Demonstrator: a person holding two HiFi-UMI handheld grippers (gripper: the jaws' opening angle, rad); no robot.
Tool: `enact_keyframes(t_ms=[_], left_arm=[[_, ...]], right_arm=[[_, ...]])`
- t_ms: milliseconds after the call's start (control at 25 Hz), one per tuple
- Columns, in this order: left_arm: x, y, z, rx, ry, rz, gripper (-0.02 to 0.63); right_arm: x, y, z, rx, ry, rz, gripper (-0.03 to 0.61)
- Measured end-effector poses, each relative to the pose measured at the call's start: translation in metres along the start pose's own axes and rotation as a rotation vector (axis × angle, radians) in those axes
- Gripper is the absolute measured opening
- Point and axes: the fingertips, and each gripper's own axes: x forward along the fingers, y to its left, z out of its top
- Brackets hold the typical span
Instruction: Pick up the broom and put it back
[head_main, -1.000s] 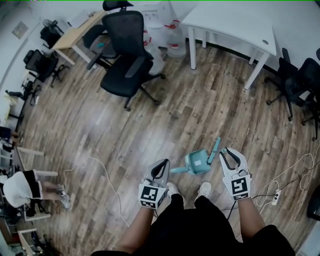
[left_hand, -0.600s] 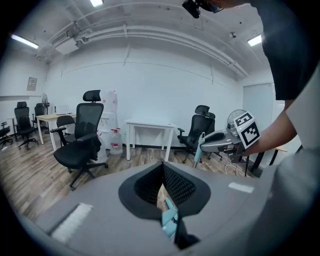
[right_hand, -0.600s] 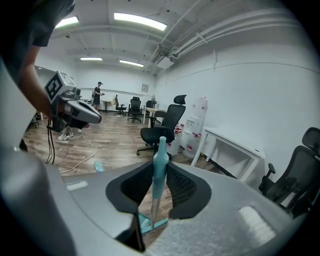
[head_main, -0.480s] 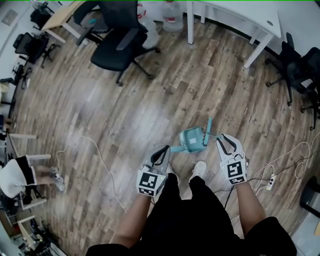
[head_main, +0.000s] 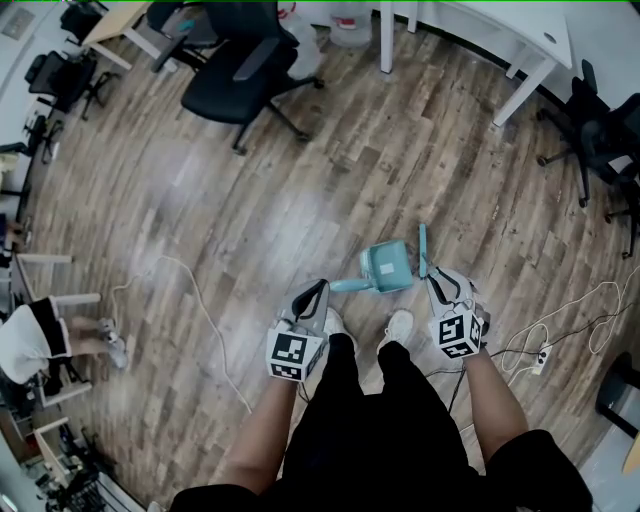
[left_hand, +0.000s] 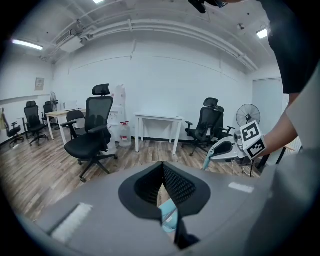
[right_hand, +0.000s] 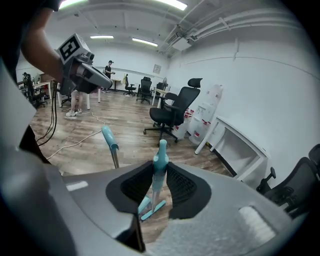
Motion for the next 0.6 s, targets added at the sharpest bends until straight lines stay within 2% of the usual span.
enact_keyframes(t_ms=[320,600], left_arm=[[-0.008,0.004,-0.013,-0.023,0.019,0.012,0.018],[-0.008,0.004,-0.021,-0.05,0.01,0.0,0.018]], right_arm=[[0.018,0.036,0.001,-0.063,0.022,0.068,0.092],[0.037,0.065,0.017,-0.167,0.011,0.145,0.092]])
